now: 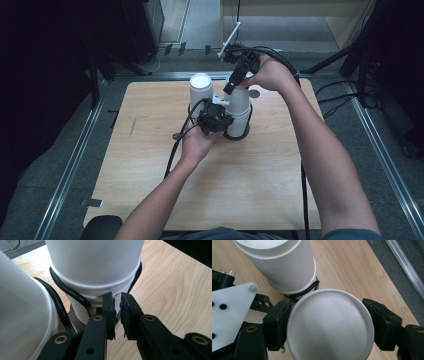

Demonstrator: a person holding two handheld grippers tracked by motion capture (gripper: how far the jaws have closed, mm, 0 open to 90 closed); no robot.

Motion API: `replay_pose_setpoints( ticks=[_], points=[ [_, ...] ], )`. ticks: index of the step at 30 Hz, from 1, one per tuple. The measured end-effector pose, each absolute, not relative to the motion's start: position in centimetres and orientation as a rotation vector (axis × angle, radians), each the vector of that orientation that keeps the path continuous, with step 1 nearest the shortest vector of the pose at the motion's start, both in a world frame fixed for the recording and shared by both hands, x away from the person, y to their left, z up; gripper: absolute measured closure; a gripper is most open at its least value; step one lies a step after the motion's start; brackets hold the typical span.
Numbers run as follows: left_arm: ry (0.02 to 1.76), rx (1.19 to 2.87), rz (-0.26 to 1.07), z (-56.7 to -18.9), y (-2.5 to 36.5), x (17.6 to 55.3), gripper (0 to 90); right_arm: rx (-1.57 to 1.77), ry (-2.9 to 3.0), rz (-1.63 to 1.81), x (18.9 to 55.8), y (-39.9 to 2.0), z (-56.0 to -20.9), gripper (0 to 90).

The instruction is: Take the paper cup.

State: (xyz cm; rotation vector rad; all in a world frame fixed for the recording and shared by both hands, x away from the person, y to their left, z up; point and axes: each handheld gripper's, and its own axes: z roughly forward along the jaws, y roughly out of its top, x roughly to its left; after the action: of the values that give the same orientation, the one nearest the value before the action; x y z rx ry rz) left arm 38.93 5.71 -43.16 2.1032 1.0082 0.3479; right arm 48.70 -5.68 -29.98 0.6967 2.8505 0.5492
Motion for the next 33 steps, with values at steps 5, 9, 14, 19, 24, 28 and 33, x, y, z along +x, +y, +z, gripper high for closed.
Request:
replay_pose_setpoints(
  ticks=[5, 9, 14, 19, 24, 28, 33],
  points=[
    [1.005, 2.103, 0.350, -43.1, 5.7, 39.0, 81.2, 0.699, 2.850, 0.535, 48.7, -5.6, -29.9, 26.6],
    [1.004, 2.103, 0.347, -43.0, 5.7, 38.9, 80.9, 0.691, 2.844, 0.536, 48.7, -5.5, -29.8, 26.6],
    [1.005, 2.105, 0.356, -42.9, 5.7, 38.9, 80.7, 0.699, 2.845, 0.512, 48.6, -5.2, -29.6, 26.7],
    [1.014, 2.103, 0.356, -43.0, 5.7, 39.0, 80.4, 0.714, 2.814, 0.542, 48.4, -5.3, -28.5, 27.4],
    [1.007, 2.080, 0.348, -42.8, 5.6, 38.9, 79.1, 0.661, 2.777, 0.580, 47.8, -5.6, -25.2, 27.3],
    [0.998, 2.087, 0.338, -42.9, 5.6, 38.9, 78.1, 0.648, 2.769, 0.608, 47.1, -5.8, -22.5, 27.1],
    [0.983, 2.081, 0.308, -42.8, 5.6, 38.9, 76.3, 0.632, 2.754, 0.643, 46.0, -6.5, -19.6, 27.0]
  ],
)
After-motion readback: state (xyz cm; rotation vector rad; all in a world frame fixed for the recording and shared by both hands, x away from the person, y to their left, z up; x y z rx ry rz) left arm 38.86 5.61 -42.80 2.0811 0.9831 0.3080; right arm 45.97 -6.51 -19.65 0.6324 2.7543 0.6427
